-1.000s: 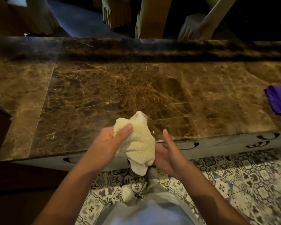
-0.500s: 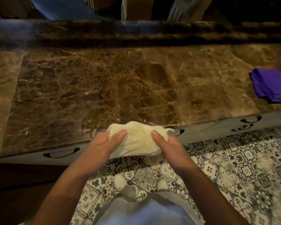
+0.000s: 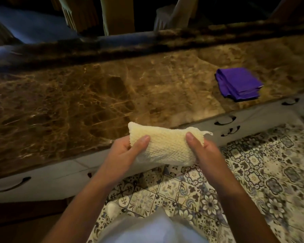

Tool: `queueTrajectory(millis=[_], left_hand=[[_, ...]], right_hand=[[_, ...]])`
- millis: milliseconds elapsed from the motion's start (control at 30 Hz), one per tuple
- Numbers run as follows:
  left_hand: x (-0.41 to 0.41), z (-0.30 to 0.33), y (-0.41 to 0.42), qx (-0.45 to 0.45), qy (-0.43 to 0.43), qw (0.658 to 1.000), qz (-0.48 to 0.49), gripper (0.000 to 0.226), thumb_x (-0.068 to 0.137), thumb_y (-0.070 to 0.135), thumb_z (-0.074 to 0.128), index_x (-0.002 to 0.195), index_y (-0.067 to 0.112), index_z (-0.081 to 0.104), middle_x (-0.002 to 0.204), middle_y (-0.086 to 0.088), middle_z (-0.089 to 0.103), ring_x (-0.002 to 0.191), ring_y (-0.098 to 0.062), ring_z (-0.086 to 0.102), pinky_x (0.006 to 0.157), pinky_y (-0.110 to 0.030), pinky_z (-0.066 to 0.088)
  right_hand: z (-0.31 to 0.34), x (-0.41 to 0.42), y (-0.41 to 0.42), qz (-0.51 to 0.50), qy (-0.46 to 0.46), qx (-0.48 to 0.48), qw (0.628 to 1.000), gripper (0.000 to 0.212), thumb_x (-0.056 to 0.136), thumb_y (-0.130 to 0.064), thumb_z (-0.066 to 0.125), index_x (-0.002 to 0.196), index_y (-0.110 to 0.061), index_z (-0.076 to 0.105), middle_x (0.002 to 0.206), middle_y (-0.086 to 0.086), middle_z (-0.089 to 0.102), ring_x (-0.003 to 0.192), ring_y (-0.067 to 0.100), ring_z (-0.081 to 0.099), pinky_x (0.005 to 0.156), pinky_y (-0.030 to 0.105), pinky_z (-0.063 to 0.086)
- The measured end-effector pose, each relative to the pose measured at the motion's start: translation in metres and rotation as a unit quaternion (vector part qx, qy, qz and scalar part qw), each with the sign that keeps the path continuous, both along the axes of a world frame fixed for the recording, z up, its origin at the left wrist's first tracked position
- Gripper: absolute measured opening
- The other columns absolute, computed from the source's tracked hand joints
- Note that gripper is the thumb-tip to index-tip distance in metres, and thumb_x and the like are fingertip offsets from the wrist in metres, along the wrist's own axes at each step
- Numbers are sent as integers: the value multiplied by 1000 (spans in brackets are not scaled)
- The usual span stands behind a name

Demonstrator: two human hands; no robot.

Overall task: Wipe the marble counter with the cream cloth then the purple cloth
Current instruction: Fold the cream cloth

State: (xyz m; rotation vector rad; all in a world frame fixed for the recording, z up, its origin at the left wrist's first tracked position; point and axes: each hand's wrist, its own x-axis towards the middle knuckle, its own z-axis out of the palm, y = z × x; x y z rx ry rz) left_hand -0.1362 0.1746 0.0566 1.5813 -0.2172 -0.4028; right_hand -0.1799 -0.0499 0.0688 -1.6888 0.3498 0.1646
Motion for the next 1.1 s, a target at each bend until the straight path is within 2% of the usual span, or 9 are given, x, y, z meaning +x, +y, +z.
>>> queueTrajectory(millis=[233, 433, 567, 700, 767, 833, 867, 900, 1100], left_hand=[[-8, 7, -105, -16, -20, 998, -53, 29, 100, 43, 56, 107, 28, 80, 111, 4, 79, 104, -13, 74, 84, -18, 55], [12, 7, -161, 30, -56, 996, -55, 37, 101, 37, 54, 106, 9, 77, 104, -5, 80, 94, -19, 75, 79, -26, 58], [42, 3, -179, 43, -80, 994, -56, 26, 102, 32, 56, 103, 21, 79, 101, 2, 80, 92, -13, 75, 78, -24, 59], [75, -6, -193, 26, -61, 997, -49, 23, 99, 39, 57, 107, 34, 79, 110, 7, 80, 104, -14, 75, 88, -31, 60], [93, -11, -199, 22, -63, 997, -40, 24, 101, 36, 57, 115, 30, 75, 114, 9, 79, 106, -12, 74, 86, -24, 59], [111, -15, -207, 8, -47, 998, -34, 24, 101, 34, 56, 119, 28, 72, 115, 12, 78, 105, -8, 73, 80, -18, 57], [120, -15, -210, 1, -34, 999, -36, 26, 100, 34, 55, 119, 27, 71, 115, 14, 78, 105, -6, 73, 79, -16, 56], [128, -15, -214, -4, -23, 999, -39, 27, 98, 34, 54, 118, 28, 71, 115, 14, 78, 105, -5, 73, 79, -15, 55], [175, -20, -218, 2, 7, 999, -33, 27, 94, 50, 61, 101, 34, 81, 107, 12, 80, 97, -5, 75, 74, -14, 56]], right_hand=[[6, -30, -110, -25, -33, -37, 998, 51, 78, -84, 58, 107, -47, 77, 102, -16, 81, 93, 1, 76, 75, 26, 51], [2, -24, -175, -94, -33, -55, 993, 95, 68, -84, 68, 112, 0, 65, 115, 32, 66, 107, 49, 63, 83, 47, 55], [4, 2, -198, -106, -21, -34, 994, 72, 75, -75, 64, 109, -12, 72, 107, 15, 76, 103, 32, 72, 80, 37, 53], [-4, 35, -210, -102, 15, -25, 994, 87, 70, -91, 55, 120, -22, 73, 112, -4, 79, 108, 12, 72, 95, 38, 51], [-6, 54, -215, -92, 1, -38, 995, 88, 66, -96, 53, 117, -27, 71, 108, -10, 77, 97, -5, 70, 82, 28, 47], [-10, 75, -223, -100, -21, -61, 993, 83, 78, -85, 57, 106, -7, 61, 121, -3, 55, 108, 4, 49, 73, 30, 51], [-9, 86, -227, -100, -30, -73, 992, 80, 83, -79, 59, 93, 0, 57, 84, 17, 61, 101, 9, 28, 90, 31, 20], [-8, 97, -230, -90, -37, -82, 992, 77, 85, -75, 60, 85, 2, 53, 69, -4, 45, 77, 3, 25, 65, 33, 23], [-7, 160, -252, -26, -80, -88, 993, 73, 88, -65, 60, 82, 7, 52, 73, 8, 46, 69, 18, 44, 63, 41, 37]])
